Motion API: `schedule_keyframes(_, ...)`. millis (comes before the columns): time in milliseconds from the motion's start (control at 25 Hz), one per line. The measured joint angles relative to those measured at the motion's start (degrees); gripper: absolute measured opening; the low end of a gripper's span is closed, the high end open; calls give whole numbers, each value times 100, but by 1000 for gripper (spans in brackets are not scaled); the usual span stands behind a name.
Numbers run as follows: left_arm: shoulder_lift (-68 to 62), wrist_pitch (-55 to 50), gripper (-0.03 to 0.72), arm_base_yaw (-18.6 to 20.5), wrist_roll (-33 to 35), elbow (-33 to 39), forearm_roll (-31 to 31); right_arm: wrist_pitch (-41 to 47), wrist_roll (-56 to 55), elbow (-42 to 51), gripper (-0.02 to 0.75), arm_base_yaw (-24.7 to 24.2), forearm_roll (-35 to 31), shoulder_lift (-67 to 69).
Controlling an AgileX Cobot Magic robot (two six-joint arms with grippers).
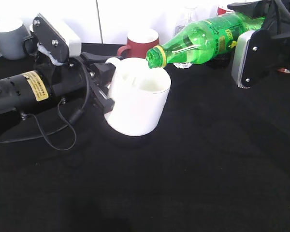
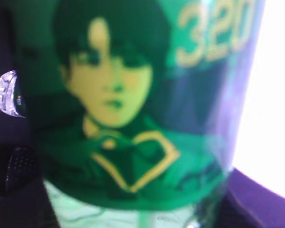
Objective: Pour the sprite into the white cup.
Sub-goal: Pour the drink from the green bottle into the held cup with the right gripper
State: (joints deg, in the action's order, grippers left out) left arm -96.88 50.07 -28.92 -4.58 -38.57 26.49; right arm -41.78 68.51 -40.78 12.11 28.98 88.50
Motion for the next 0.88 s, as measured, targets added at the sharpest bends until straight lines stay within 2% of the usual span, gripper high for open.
schedule_keyframes(880, 0, 27, 36, 0, 20, 0, 20, 45, 150, -49, 429, 0, 82, 0)
